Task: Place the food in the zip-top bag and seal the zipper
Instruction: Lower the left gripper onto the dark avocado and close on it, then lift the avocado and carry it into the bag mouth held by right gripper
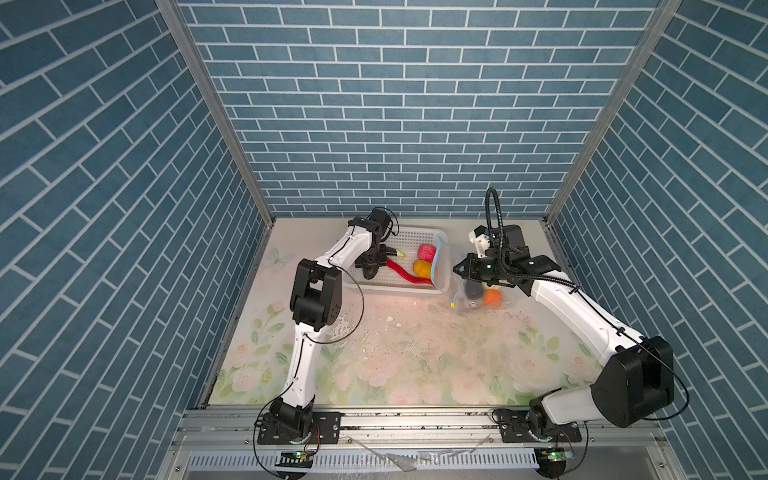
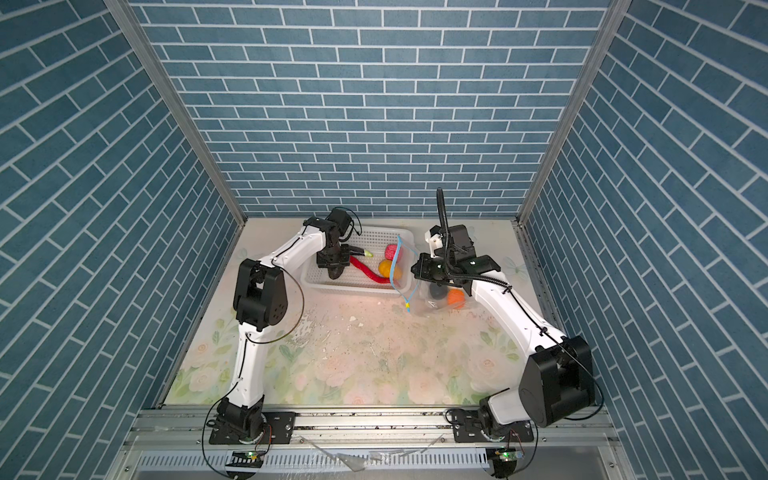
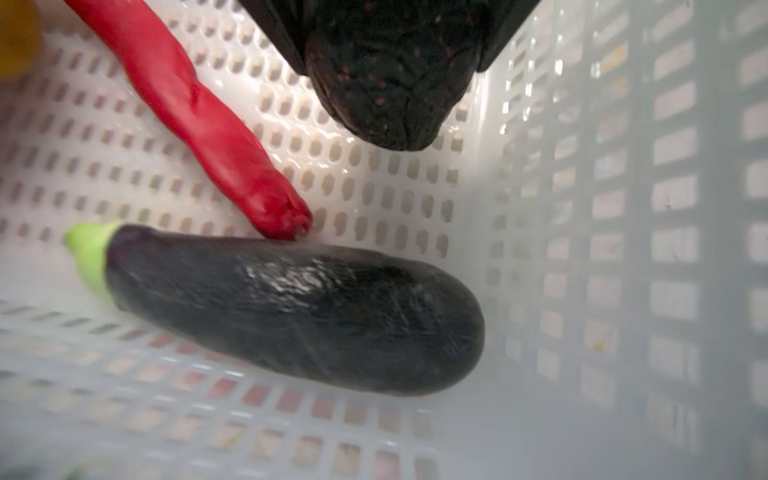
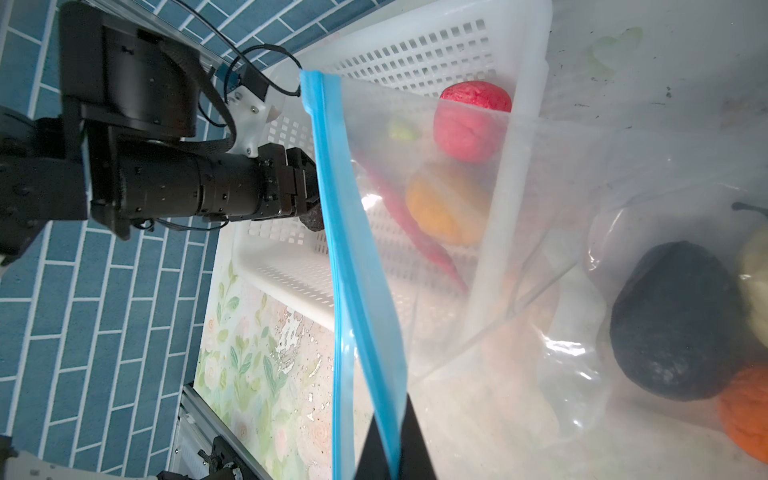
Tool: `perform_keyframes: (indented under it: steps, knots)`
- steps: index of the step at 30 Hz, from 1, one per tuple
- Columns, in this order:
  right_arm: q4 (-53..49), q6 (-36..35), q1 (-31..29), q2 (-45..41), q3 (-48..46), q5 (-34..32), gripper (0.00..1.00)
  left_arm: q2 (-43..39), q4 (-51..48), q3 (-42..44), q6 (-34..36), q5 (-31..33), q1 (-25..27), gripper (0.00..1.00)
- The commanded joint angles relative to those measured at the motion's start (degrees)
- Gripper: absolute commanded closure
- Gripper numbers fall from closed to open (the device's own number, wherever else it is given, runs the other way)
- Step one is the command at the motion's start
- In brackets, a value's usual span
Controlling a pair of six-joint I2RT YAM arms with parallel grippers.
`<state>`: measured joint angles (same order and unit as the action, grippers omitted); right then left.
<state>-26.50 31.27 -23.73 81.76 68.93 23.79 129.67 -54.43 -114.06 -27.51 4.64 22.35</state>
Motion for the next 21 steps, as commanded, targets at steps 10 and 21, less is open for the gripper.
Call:
perform_keyframes:
  steps: [10, 21]
  knots:
    - [0.73, 0.9, -0.19, 0.85, 1.56, 0.47, 1.0, -16.71, 11.79, 14.74, 1.86, -11.03, 3.45, 0.54]
    - [0.75, 1.08, -0.18, 1.16, 1.83, 0.74, 1.0, -33.51, 30.25, 30.21, 6.6, -22.81, 10.76, 0.57]
